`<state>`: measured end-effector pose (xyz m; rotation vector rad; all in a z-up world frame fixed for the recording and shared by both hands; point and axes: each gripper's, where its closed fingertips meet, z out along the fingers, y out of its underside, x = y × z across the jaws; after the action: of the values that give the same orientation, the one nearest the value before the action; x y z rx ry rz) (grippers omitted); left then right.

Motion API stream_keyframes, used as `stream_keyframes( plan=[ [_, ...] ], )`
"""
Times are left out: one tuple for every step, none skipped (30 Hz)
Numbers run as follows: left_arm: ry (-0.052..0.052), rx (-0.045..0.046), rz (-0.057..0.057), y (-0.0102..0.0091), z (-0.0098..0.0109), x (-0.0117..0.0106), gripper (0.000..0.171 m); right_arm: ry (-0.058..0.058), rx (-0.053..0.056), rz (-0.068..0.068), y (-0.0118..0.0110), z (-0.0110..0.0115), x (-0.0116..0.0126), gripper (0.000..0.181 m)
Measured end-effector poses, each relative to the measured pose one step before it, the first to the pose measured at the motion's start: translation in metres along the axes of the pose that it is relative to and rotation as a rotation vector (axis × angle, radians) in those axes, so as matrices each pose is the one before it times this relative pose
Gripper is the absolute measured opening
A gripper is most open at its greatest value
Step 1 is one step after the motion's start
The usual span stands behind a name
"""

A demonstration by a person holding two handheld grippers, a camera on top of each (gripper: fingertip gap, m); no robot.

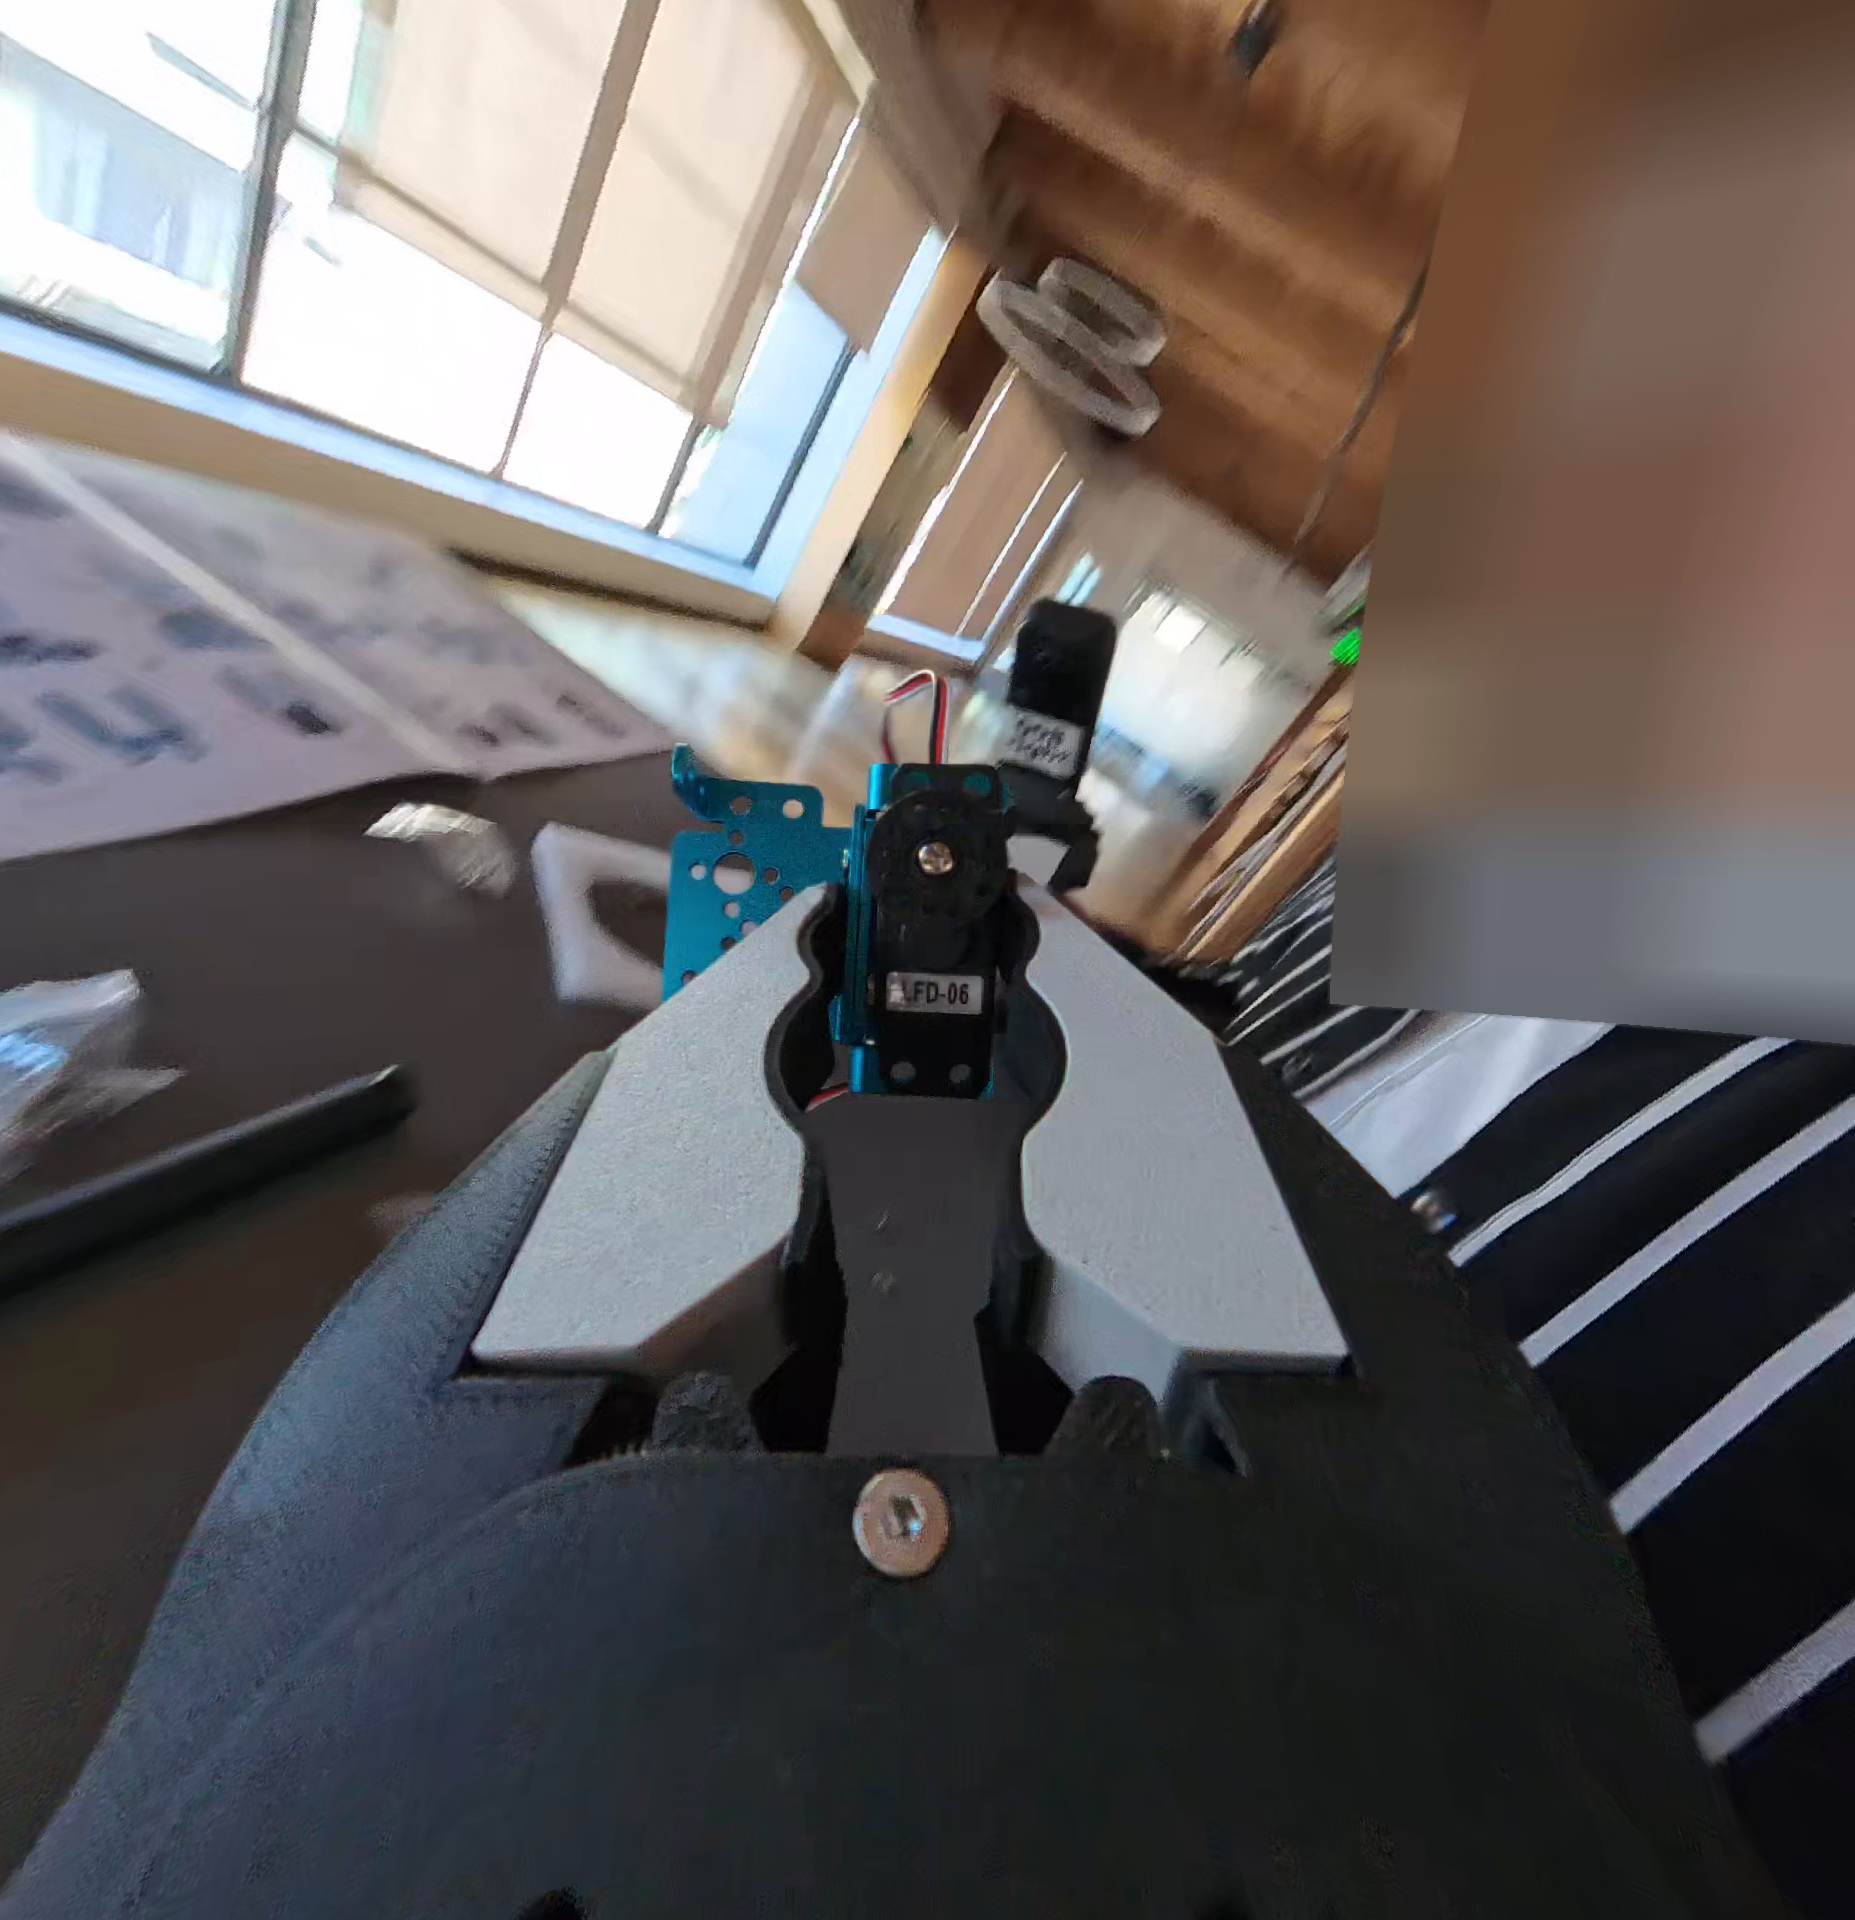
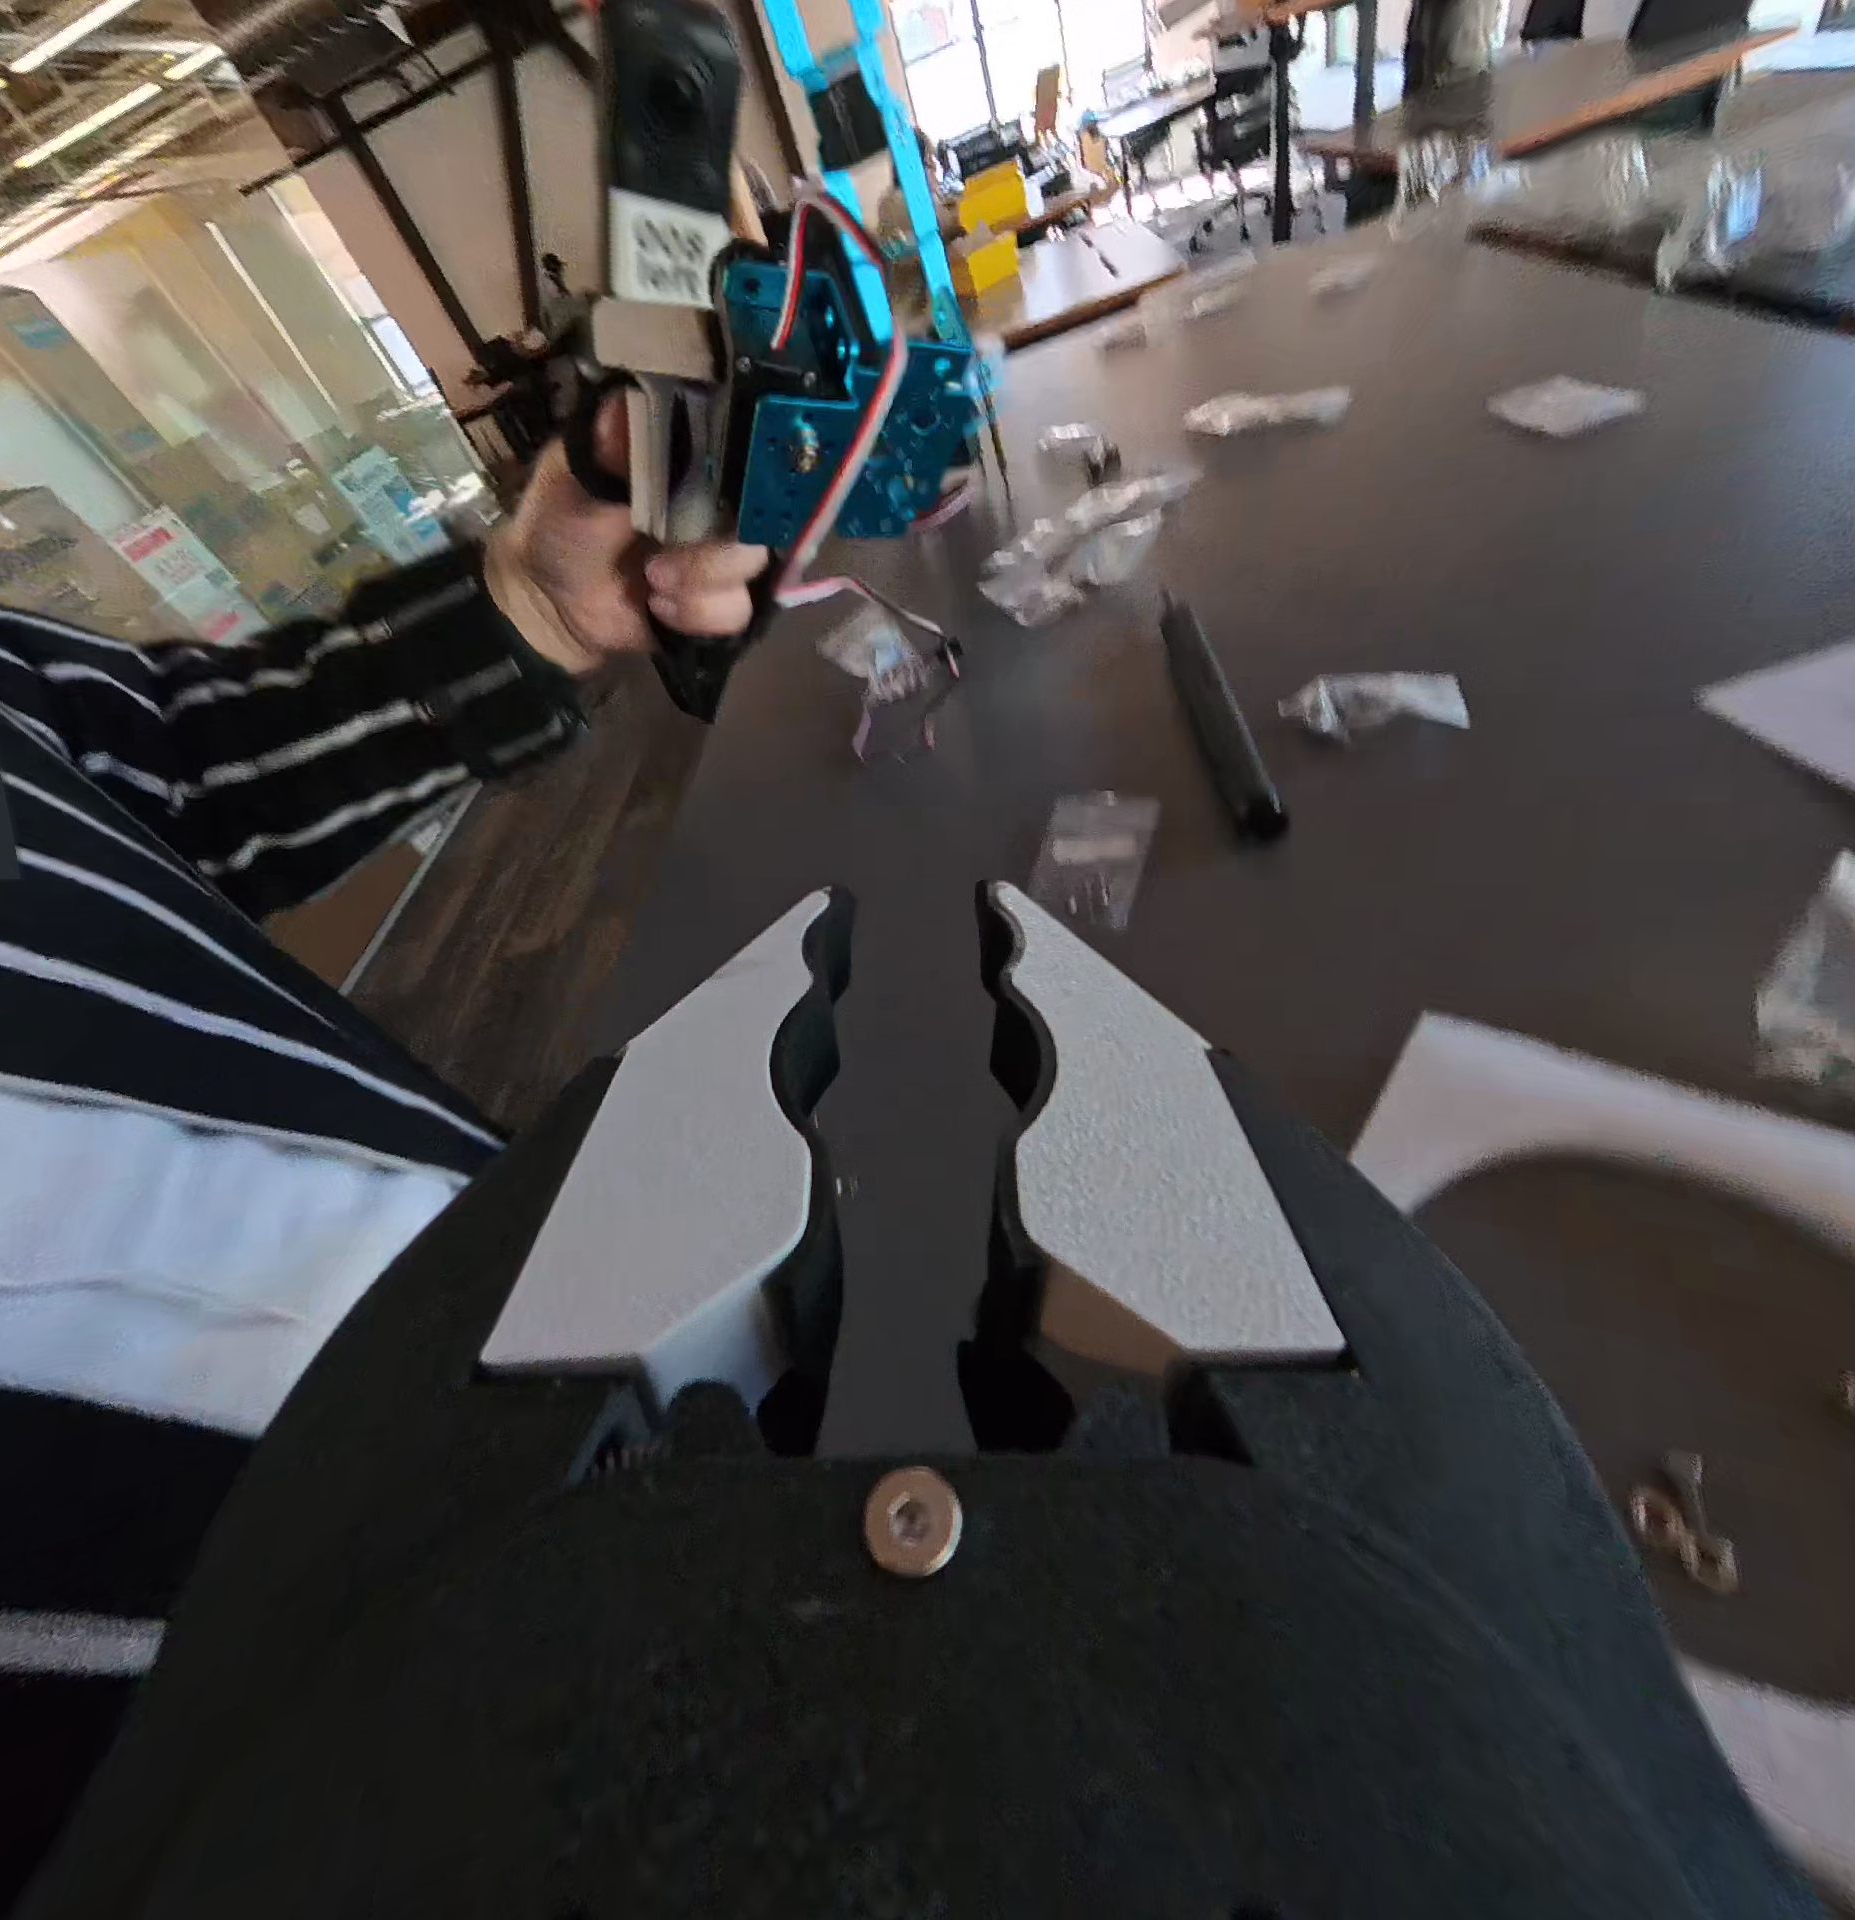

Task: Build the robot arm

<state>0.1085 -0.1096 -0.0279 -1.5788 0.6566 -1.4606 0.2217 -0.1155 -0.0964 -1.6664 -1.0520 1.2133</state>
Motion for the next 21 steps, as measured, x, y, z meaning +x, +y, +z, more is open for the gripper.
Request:
stream_keyframes(
  plan=[
    [0.0407,0.04431,-0.0139,-0.00716,0.00437,0.00762,0.027,-0.0141,0.0201,-0.0275,-0.01313,0.00399,-0.00474,0.024],
    [0.0273,0.02634,-0.0017,-0.00404,0.00451,0.00549,0.027,-0.0173,0.0193,-0.0296,-0.0122,0.00455,-0.0047,0.024],
    [0.0151,0.01043,0.007,-0.00146,0.00397,0.00317,0.027,-0.016,0.0159,-0.0277,-0.01015,0.00501,-0.00356,0.024],
    [0.0019,0.00122,0.0085,0.00001,0.00328,0.00046,0.027,-0.0108,0.0143,-0.0214,-0.00763,0.00512,-0.00188,0.025],
    [-0.0028,-0.00005,0.004,0.00037,0.00248,-0.00051,0.027,-0.0074,0.012,-0.0109,-0.00482,0.00493,-0.00036,0.025],
    [0.0042,0.00404,-0.0018,0.00006,0.00191,0.00042,0.027,-0.0106,0.0112,0.004,-0.00301,0.00398,-0.00073,0.025],
    [0.0118,0.01094,-0.008,-0.00103,0.00159,0.00178,0.027,-0.0186,0.0173,0.0144,-0.00267,0.00292,-0.00206,0.025],
    [0.0144,0.01421,-0.0117,-0.00155,0.00108,0.00238,0.027,-0.021,0.0199,0.0194,-0.00207,0.00161,-0.00278,0.025],
    [0.0132,0.01194,-0.0101,-0.00142,0.00063,0.00247,0.027,-0.0184,0.016,0.0146,-0.0007,0.00063,-0.00234,0.025],
    [0.0103,0.00905,-0.0071,-0.00084,0.00026,0.0022,0.027,-0.0092,0.0103,0.0073,0.00086,-0.00036,-0.00053,0.025],
    [0.0104,0.00703,-0.0075,-0.00037,0.00017,0.00213,0.027,0.0021,0.0091,0.0057,0.00139,-0.00112,0.00213,0.025],
    [0.0111,0.00672,-0.0103,-0.00002,0.00005,0.002,0.027,0.0074,0.0135,0.0119,0.0008,-0.00149,0.00385,0.025],
    [0.008,0.01051,-0.0108,-0.00022,-0.00001,0.00133,0.027,0.0031,0.0182,0.0229,-0.00019,-0.0016,0.00407,0.025],
    [0.0051,0.01155,-0.01,-0.0003,-0.00008,0.00067,0.027,-0.0024,0.0232,0.0335,-0.0012,-0.00184,0.00358,0.024],
    [0.0026,0.00594,-0.0079,0.00037,-0.00003,-0.00004,0.027,-0.0038,0.0265,0.0376,-0.00189,-0.0022,0.00291,0.024],
    [-0.0026,0.00273,-0.0029,0.00056,-0.00006,-0.00068,0.027,-0.0011,0.0235,0.0345,-0.00159,-0.00272,0.00278,0.024],
    [-0.0061,0.00392,0.0025,0.00039,-0.00007,-0.00096,0.027,0.006,0.0164,0.0247,-0.00085,-0.00308,0.00327,0.024],
    [-0.0047,0.00569,0.0041,0.00009,-0.00015,-0.00066,0.027,0.0166,0.0105,0.0134,-0.00027,-0.00322,0.00442,0.023],
    [-0.0029,0.00888,0.0037,-0.00054,-0.00018,-0.00032,0.027,0.0238,0.0049,0.0036,-0.00033,-0.00316,0.0051,0.023],
    [-0.006,0.00961,0.0053,-0.00084,-0.00039,-0.00046,0.027,0.0232,-0.0001,-0.0045,-0.00039,-0.00273,0.00477,0.022],
    [-0.0176,0.0045,0.0109,-0.00054,-0.00031,-0.00164,0.027,0.0191,-0.0004,-0.0103,-0.00093,-0.00232,0.00387,0.022]
  ],
)
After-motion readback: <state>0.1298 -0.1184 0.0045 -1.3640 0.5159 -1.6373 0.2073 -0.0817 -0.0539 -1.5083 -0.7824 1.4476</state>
